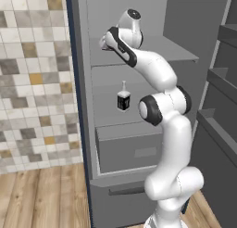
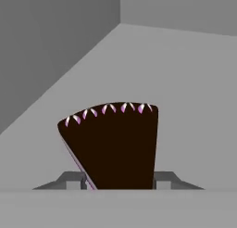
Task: Place the mustard and ketchup from the counter to the top shelf of the fridge. If the existing items in the fridge are on the top shelf, move them to other shelves.
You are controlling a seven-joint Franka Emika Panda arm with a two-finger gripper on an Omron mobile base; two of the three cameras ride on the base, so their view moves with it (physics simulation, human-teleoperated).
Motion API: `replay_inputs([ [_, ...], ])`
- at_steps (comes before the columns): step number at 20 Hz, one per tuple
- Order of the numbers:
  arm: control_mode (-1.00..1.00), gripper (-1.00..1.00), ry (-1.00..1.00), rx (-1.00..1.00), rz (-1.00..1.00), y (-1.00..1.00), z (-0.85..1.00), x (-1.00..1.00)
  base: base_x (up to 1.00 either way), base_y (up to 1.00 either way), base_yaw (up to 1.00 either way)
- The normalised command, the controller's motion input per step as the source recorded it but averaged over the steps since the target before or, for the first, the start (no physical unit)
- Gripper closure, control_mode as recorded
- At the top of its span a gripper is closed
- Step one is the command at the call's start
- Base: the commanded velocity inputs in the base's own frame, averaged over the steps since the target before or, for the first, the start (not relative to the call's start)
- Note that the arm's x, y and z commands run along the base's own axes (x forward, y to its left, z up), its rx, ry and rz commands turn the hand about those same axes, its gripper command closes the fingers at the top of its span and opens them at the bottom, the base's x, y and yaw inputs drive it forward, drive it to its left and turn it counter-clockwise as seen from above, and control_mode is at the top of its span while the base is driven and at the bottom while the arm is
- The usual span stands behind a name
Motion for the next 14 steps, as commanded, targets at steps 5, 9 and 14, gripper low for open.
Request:
replay_inputs([
  [5,-1.0,1.0,-0.24,0.08,0.0,-0.35,0.0,-0.89,0.0,0.0,0.0],
  [9,-1.0,1.0,-0.37,0.14,0.0,-0.45,0.0,-1.0,0.0,0.0,0.0],
  [14,-1.0,1.0,-0.43,0.17,0.0,-0.49,0.09,-1.0,0.0,0.0,0.0],
])
